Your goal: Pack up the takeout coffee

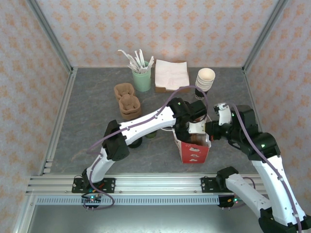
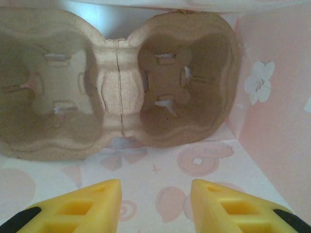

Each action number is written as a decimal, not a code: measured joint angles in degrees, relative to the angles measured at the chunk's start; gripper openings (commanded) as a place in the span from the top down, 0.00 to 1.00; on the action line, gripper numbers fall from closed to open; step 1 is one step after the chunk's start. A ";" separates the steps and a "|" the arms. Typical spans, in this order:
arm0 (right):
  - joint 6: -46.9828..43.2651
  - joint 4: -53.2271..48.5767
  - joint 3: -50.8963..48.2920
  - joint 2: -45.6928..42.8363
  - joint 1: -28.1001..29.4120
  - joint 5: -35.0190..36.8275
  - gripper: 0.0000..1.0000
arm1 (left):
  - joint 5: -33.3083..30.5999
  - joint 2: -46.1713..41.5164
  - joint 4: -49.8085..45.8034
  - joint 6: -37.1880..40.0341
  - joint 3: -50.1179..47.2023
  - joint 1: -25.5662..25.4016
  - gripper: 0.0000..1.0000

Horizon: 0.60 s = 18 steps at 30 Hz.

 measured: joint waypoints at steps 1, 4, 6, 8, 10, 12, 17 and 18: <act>0.00 0.04 -0.09 0.02 0.00 0.11 1.00 | 0.24 0.20 0.15 0.20 0.00 0.00 0.57; 0.00 0.07 -0.37 0.11 0.00 0.48 1.00 | 0.98 0.66 0.42 0.59 -0.02 0.02 0.57; 0.02 0.11 -0.39 0.11 0.00 0.68 1.00 | 1.40 0.66 0.87 0.61 -0.39 0.02 0.57; 0.02 0.22 -0.42 0.11 0.00 0.81 1.00 | 1.79 0.66 1.51 0.61 -0.76 0.02 0.57; 0.02 0.24 -0.52 0.11 0.00 0.87 1.00 | 2.21 0.66 2.21 0.76 -1.31 0.07 0.57; 0.02 0.26 -0.72 0.11 0.00 0.98 1.00 | 2.51 0.66 3.10 0.98 -1.92 0.07 0.56; 0.02 0.33 -0.98 0.22 0.00 1.42 1.00 | 2.62 0.98 4.39 1.42 -2.54 0.07 0.55; 0.02 0.35 -1.01 0.28 0.00 1.51 1.00 | 2.73 1.03 4.74 1.53 -2.80 0.07 0.55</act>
